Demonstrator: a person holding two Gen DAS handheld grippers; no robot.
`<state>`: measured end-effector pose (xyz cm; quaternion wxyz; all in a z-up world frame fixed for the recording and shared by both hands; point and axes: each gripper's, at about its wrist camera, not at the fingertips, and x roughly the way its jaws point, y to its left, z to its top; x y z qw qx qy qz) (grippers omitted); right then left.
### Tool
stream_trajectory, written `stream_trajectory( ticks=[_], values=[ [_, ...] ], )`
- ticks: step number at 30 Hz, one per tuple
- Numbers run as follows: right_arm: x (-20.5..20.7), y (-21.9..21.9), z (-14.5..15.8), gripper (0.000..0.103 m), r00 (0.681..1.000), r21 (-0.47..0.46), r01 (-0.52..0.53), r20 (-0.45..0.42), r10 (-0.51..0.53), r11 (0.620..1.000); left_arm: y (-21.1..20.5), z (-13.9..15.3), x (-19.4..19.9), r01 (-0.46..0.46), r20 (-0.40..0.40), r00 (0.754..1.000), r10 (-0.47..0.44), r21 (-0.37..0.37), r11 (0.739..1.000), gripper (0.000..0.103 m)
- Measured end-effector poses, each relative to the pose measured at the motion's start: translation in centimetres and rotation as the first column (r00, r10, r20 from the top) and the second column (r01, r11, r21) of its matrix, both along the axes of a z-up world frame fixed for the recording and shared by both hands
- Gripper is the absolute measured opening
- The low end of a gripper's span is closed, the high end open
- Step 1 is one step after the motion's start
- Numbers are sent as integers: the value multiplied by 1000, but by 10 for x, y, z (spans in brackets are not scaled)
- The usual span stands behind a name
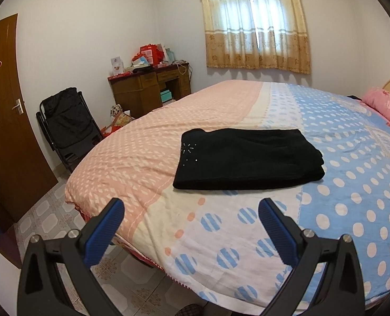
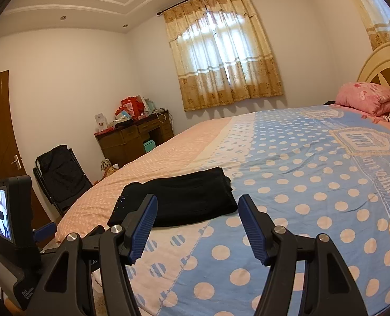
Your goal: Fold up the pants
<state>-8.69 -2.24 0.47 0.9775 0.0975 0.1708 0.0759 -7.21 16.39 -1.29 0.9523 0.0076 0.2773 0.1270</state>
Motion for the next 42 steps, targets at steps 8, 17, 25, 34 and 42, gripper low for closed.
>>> stream_trajectory(
  ticks=[8, 17, 25, 34, 42],
  values=[
    [0, -1, 0, 65, 1000, 1, -4, 2, 4, 1000, -2, -3, 3, -6, -8, 1000, 6, -4, 1000, 103],
    [-2, -2, 1, 65, 1000, -5, -6, 3, 6, 1000, -1, -5, 1, -36, -3, 999, 36, -7, 999, 103],
    [-3, -2, 2, 65, 1000, -9, -3, 8, 3, 1000, 1, 0, -3, -19, 11, 1000, 20, -29, 999, 103],
    [-4, -4, 5, 65, 1000, -13, 4, 17, -3, 1000, -4, 1, -1, 13, -4, 1000, -13, -17, 1000, 103],
    [-7, -8, 7, 65, 1000, -8, 16, 21, -15, 1000, -5, 6, 0, 2, 6, 1000, -2, -1, 1000, 103]
  ],
)
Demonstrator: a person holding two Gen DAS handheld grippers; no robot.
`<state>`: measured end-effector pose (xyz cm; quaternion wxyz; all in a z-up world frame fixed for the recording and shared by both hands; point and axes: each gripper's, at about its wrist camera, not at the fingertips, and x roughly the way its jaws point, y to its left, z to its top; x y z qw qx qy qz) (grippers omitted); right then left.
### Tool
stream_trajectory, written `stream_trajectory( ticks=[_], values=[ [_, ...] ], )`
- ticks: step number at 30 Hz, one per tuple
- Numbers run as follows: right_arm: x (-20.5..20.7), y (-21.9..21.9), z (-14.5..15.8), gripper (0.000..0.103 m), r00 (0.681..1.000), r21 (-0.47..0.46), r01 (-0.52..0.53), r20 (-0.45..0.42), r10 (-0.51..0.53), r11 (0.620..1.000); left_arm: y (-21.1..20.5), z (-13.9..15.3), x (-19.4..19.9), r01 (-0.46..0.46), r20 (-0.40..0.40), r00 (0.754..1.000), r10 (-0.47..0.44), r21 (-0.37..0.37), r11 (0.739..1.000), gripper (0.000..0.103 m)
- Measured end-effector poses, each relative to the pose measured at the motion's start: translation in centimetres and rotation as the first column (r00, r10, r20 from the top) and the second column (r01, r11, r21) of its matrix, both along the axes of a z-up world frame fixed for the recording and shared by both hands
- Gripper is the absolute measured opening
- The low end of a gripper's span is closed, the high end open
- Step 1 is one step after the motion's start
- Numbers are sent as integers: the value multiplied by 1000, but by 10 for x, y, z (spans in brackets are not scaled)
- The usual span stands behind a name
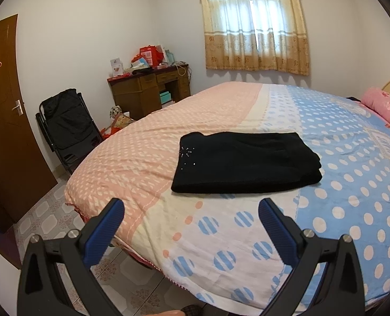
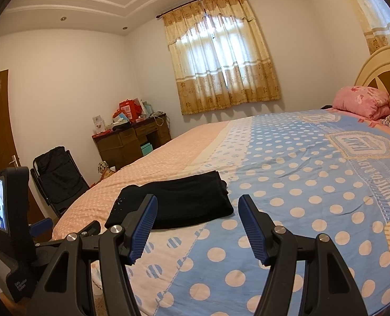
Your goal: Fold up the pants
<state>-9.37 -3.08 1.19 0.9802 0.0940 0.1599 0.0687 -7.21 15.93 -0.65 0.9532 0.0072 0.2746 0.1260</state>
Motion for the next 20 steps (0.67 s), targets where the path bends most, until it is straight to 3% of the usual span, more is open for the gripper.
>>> stream_trajectory(
  ticks=[20],
  values=[
    [-4, -7, 3, 65, 1000, 4, 21, 16, -21, 1000, -1, 11, 5, 3, 1, 1000, -3, -35, 999, 103]
  ],
)
